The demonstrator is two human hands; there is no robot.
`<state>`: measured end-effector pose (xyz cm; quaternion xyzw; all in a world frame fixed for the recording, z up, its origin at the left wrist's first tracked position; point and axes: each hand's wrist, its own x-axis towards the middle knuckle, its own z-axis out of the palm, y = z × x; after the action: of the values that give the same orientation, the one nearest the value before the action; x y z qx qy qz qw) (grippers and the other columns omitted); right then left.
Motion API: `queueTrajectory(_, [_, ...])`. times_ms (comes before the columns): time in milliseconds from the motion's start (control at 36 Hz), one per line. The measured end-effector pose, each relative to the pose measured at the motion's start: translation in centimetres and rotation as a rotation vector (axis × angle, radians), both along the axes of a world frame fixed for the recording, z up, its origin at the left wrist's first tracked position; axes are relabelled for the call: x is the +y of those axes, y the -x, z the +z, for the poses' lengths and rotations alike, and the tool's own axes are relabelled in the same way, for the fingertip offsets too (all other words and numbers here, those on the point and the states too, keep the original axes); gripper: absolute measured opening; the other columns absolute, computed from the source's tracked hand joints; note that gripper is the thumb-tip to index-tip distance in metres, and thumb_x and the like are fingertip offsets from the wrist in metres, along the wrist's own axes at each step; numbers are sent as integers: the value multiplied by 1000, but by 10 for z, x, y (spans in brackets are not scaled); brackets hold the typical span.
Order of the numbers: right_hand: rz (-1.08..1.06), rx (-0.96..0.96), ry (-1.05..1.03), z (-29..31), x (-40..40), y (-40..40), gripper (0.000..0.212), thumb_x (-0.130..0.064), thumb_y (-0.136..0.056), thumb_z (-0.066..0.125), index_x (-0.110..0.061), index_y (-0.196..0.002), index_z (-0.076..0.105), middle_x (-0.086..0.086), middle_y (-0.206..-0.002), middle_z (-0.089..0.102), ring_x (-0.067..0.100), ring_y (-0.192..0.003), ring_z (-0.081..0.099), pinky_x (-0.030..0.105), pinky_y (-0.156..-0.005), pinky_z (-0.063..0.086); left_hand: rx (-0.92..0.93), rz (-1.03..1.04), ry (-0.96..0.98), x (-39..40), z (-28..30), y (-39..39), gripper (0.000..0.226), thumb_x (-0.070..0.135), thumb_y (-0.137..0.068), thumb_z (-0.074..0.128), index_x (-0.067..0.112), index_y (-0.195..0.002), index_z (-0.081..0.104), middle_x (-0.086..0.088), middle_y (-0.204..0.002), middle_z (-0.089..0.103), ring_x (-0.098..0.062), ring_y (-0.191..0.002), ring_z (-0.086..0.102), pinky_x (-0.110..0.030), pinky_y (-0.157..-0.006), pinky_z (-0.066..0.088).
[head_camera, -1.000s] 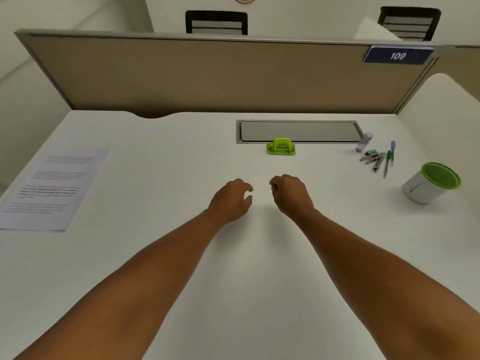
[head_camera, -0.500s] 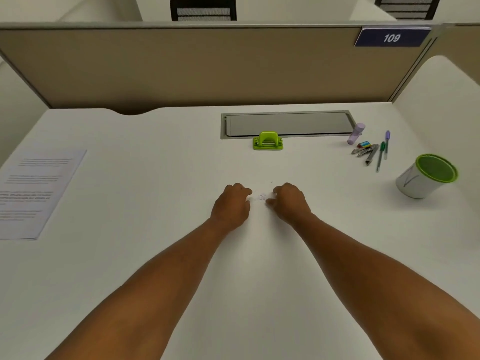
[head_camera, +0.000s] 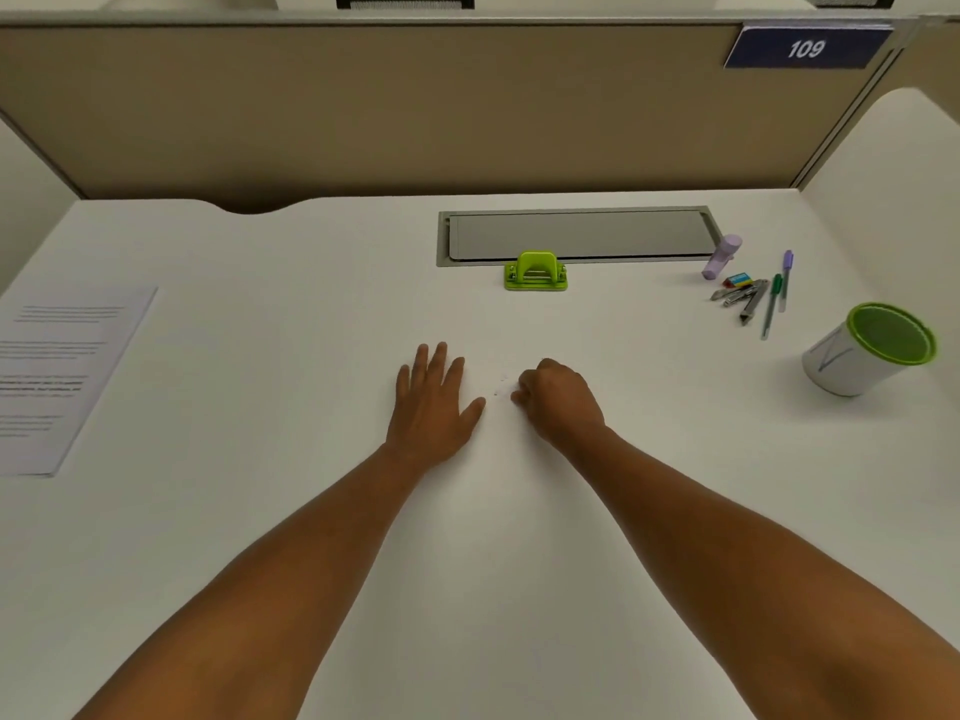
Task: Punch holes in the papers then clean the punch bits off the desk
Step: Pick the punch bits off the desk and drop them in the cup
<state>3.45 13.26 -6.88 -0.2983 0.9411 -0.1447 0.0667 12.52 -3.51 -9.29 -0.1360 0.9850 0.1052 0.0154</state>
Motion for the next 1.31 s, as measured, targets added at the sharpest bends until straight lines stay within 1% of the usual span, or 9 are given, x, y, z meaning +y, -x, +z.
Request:
queueTrajectory(111, [26, 40, -16, 0, -3, 0, 21, -15, -94, 52, -3, -84, 66, 13, -85, 58, 32, -71, 55, 34, -59, 41, 59, 68, 39, -12, -6, -5, 77, 60, -95, 17, 13, -155, 17, -10, -165, 3, -28, -152, -6, -48, -122, 2])
queueTrajectory(222, [30, 67, -30, -4, -6, -2, 14, -2, -87, 52, -1, -77, 62, 15, -76, 57, 27, -59, 40, 33, -53, 37, 80, 76, -6, -19, -12, -6, 80, 60, -95, 18, 8, -156, 12, -10, -165, -1, -25, -151, -10, -44, -123, -1])
queueTrajectory(306, [42, 71, -25, -6, -6, -3, 12, 2, -84, 55, -1, -73, 59, 16, -71, 55, 27, -56, 41, 32, -50, 34, 86, 67, -34, -17, -15, -2, 81, 60, -96, 17, 6, -156, 10, -9, -165, -2, -24, -151, -11, -42, -123, -2])
queueTrajectory(417, [34, 61, 10, -8, -6, -1, 14, -4, -91, 51, -1, -81, 61, 16, -78, 58, 34, -66, 55, 31, -56, 31, 83, 82, -42, -14, -17, 4, 80, 59, -97, 17, 5, -155, 11, -11, -165, 1, -26, -152, -9, -43, -123, -1])
queueTrajectory(583, [-104, -71, 64, -6, 0, 11, 22, -12, -93, 43, -5, -86, 63, 10, -85, 65, 30, -78, 56, 35, -66, 42, 31, 78, -24, -13, -20, 9, 76, 56, -98, 12, 6, -155, 12, -11, -165, 2, -27, -152, -5, -44, -123, 1])
queueTrajectory(861, [8, -53, 49, -7, -22, 3, 17, -10, -94, 49, -6, -92, 65, 13, -91, 61, 30, -80, 58, 36, -70, 47, 35, 77, 43, -12, -19, 8, 81, 56, -93, 2, 5, -155, 16, -12, -164, 5, -29, -152, 0, -46, -123, 5])
queueTrajectory(972, [88, 50, 52, -11, -27, -5, 22, -21, -96, 57, -1, -86, 61, 15, -83, 57, 26, -68, 46, 35, -58, 40, 35, 77, 54, -12, -20, 8, 79, 55, -95, 6, 5, -154, 18, -13, -164, 8, -29, -152, 2, -46, -123, 7])
queueTrajectory(1194, [96, 104, -28, -13, -28, -10, 14, -5, -93, 48, -3, -84, 58, 13, -79, 55, 26, -66, 48, 35, -56, 41, 35, 80, 44, -12, -20, 8, 77, 55, -96, 9, 5, -154, 18, -13, -164, 8, -29, -152, 2, -46, -123, 6])
queueTrajectory(1306, [-47, -56, -16, -9, -29, -7, 12, -4, -90, 48, -5, -91, 60, 10, -88, 60, 27, -77, 56, 34, -66, 45, 33, 79, 42, -11, -21, 7, 78, 55, -95, 8, 5, -155, 17, -13, -164, 8, -29, -152, 2, -46, -123, 6])
